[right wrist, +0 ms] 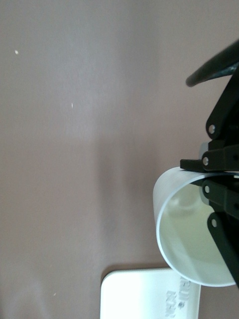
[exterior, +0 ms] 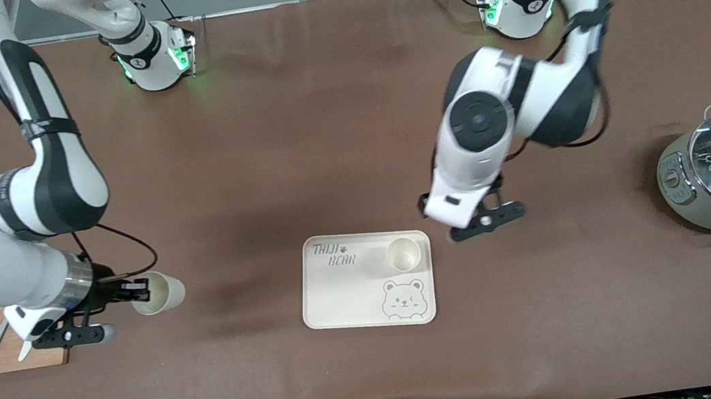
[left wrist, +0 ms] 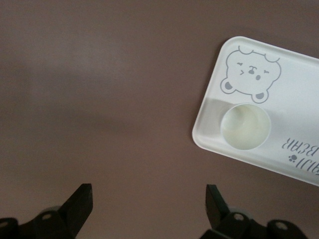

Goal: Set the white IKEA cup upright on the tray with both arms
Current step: 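Carry the cup with the right gripper toward the tray while the left gripper retracts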

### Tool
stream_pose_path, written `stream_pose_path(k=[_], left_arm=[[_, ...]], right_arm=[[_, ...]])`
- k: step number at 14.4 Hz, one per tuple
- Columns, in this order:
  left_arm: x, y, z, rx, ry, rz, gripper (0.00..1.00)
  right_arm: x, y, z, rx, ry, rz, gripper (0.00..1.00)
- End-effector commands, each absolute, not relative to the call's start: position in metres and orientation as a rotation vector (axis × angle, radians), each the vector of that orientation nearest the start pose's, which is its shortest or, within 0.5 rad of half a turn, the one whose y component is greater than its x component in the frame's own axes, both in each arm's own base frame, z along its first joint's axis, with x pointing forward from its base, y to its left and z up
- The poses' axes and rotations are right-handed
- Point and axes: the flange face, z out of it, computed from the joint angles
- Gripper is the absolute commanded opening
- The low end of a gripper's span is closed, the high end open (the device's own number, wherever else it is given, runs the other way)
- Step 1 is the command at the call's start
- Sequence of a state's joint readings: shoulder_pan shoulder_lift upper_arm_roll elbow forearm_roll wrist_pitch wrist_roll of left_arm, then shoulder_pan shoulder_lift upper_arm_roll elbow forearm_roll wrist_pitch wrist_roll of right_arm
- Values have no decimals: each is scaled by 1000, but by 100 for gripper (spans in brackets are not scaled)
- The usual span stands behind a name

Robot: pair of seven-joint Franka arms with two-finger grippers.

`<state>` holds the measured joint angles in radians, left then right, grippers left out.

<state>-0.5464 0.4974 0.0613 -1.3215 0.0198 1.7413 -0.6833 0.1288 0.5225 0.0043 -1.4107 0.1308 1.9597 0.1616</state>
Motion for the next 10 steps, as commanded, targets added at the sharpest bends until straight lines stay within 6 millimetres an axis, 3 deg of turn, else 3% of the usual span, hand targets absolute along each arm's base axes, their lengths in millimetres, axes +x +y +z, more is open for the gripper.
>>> stream_pose_path(k=[1, 3, 6, 10], left_arm=[[612, -270, 491, -3050, -187, 93, 100], [616, -227, 527, -3074, -160, 53, 100], [622, -170, 563, -3116, -183, -6, 100], [613, -139, 586, -3113, -186, 7, 100]], right_arm=[[715, 161, 396, -2988, 268, -22, 0], [720, 195, 396, -2964, 369, -49, 0], [720, 238, 385, -2927, 448, -110, 0], [715, 284, 363, -2867, 567, -169, 0]])
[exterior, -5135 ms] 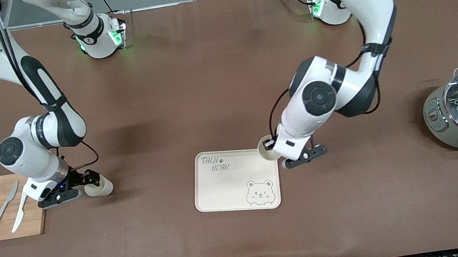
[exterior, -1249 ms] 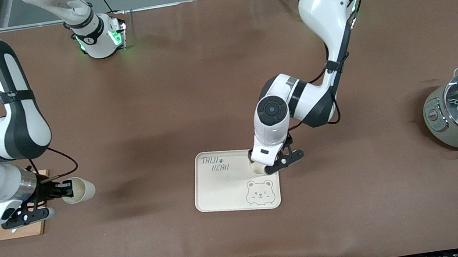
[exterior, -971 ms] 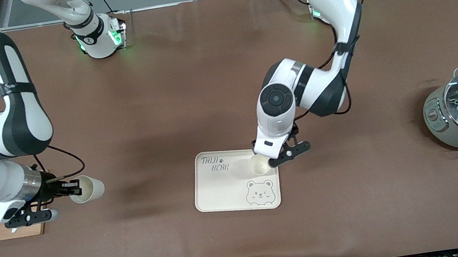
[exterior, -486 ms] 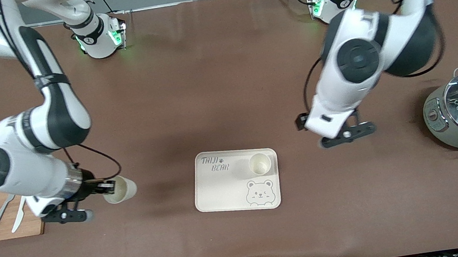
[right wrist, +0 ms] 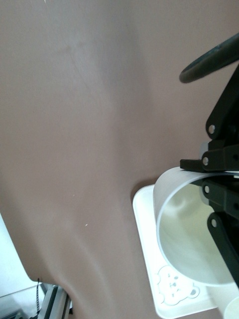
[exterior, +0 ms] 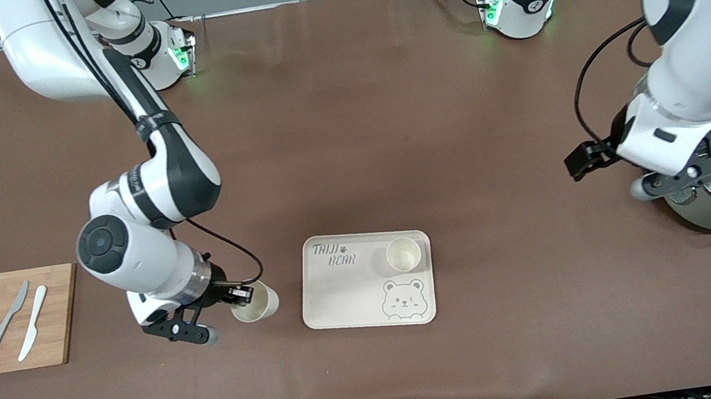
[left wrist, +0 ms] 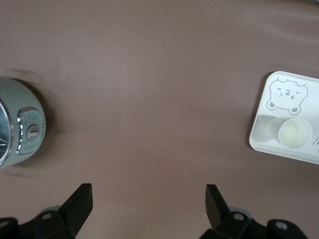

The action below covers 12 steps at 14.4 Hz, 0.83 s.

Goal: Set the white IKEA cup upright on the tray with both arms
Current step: 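Carry the cup with the right gripper toward the tray while the left gripper retracts, then lower the cup upright onto the tray beside the other cup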

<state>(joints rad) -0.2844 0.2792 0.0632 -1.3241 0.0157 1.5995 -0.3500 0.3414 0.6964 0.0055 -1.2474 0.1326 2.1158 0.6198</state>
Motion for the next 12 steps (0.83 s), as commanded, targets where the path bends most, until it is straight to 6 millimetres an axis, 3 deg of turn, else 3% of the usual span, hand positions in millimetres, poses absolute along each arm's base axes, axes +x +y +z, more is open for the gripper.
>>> stream_pose_path(k=[1, 5, 12], left_arm=[[608, -137, 595, -3118, -187, -9, 100], [581, -109, 622, -3126, -132, -10, 100], [519, -101, 644, -3132, -123, -22, 100]], right_arm=[[713, 298, 356, -2853, 583, -184, 0], [706, 327, 326, -2849, 581, -194, 0], [685, 371, 295, -2890, 483, -211, 0]])
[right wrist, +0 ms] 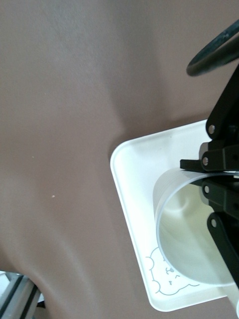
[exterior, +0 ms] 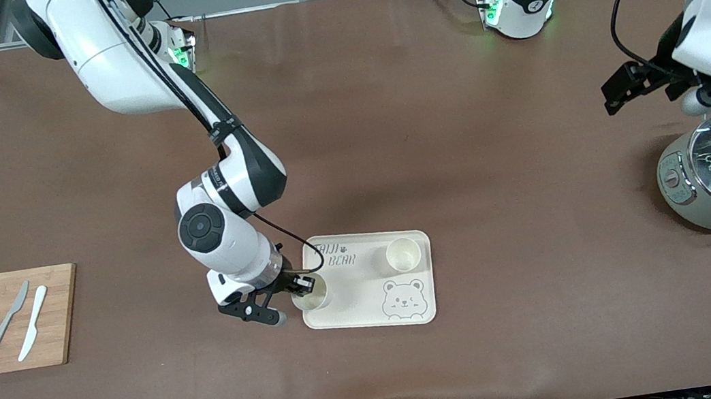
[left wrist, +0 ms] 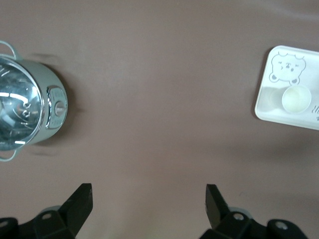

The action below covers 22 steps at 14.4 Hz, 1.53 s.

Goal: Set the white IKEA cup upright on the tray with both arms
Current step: 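Lower the cup upright onto the tray beside the other cup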

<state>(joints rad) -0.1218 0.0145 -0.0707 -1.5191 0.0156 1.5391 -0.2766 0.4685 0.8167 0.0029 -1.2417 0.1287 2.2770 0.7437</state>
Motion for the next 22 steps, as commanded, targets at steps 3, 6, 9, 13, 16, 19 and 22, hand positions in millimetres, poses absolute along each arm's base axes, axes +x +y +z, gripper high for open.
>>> stream_pose_path(k=[3, 6, 9, 13, 16, 19, 22], left_arm=[[517, -87, 661, -3136, -133, -71, 100], [517, -46, 675, -3133, -18, -56, 100], [521, -32, 676, -3114, 23, -62, 100], [539, -46, 656, -3115, 157, -13, 100], [549, -48, 648, -3104, 296, 19, 100], [544, -49, 644, -3097, 330, 82, 100], [545, -48, 643, -3099, 313, 86, 100]], right_arm=[[676, 383, 284, -2905, 456, -214, 0], [668, 389, 264, -2901, 431, -247, 0], [664, 393, 252, -2915, 413, -246, 0], [662, 396, 240, -2931, 392, -257, 0], [661, 397, 236, -2934, 389, -256, 0], [658, 401, 228, -2941, 379, -252, 0], [657, 400, 221, -2933, 376, -272, 0]])
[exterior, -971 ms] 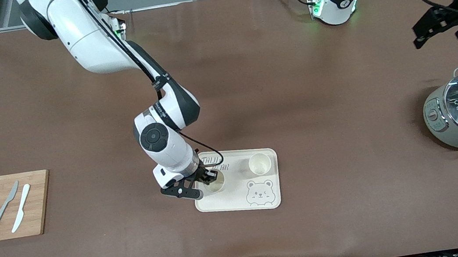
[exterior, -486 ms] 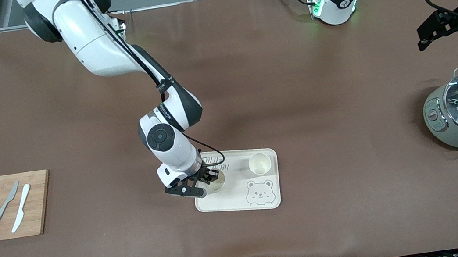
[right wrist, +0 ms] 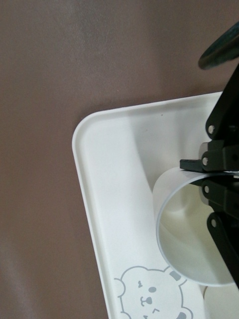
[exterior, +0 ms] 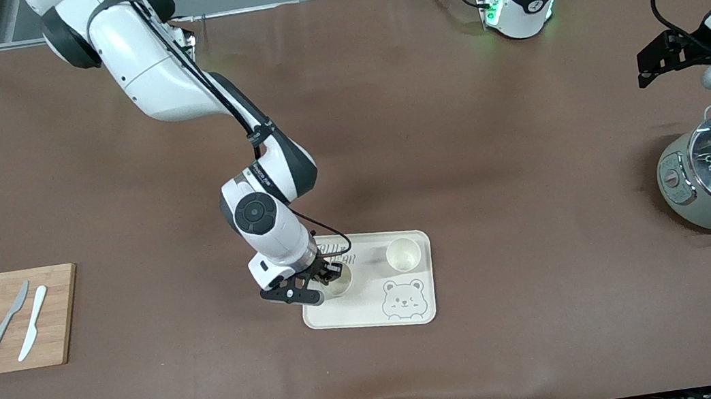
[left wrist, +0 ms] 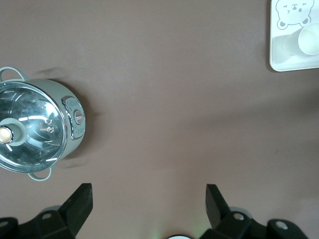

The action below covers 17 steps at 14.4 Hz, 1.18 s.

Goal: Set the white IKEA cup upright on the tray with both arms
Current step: 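Lower the cup upright onto the tray beside the other cup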

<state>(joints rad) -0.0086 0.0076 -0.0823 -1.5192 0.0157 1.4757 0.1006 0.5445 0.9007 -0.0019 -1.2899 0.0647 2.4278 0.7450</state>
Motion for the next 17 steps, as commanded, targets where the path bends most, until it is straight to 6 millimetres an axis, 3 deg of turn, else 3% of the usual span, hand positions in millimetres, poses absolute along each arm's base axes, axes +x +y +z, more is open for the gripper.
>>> stream_pose_path(k=[1, 6, 9, 11, 12, 14, 16, 17], left_arm=[[544, -47, 645, -3098, 315, 84, 100], [543, -52, 644, -3099, 323, 86, 100], [543, -52, 645, -3099, 318, 84, 100], [543, -52, 646, -3102, 304, 81, 100], [543, -51, 646, -3101, 295, 79, 100], [543, -52, 645, -3102, 292, 81, 100], [543, -52, 644, -3103, 275, 83, 100], [543, -51, 644, -3103, 273, 83, 100]], right_arm=[[656, 401, 220, -2933, 374, -272, 0], [656, 401, 220, -2933, 374, -272, 0], [657, 400, 220, -2934, 374, -272, 35], [657, 399, 220, -2936, 371, -275, 41], [657, 399, 221, -2935, 371, -277, 50], [658, 397, 220, -2947, 359, -288, 78], [659, 395, 220, -2952, 358, -296, 100], [660, 395, 222, -2952, 354, -299, 100]])
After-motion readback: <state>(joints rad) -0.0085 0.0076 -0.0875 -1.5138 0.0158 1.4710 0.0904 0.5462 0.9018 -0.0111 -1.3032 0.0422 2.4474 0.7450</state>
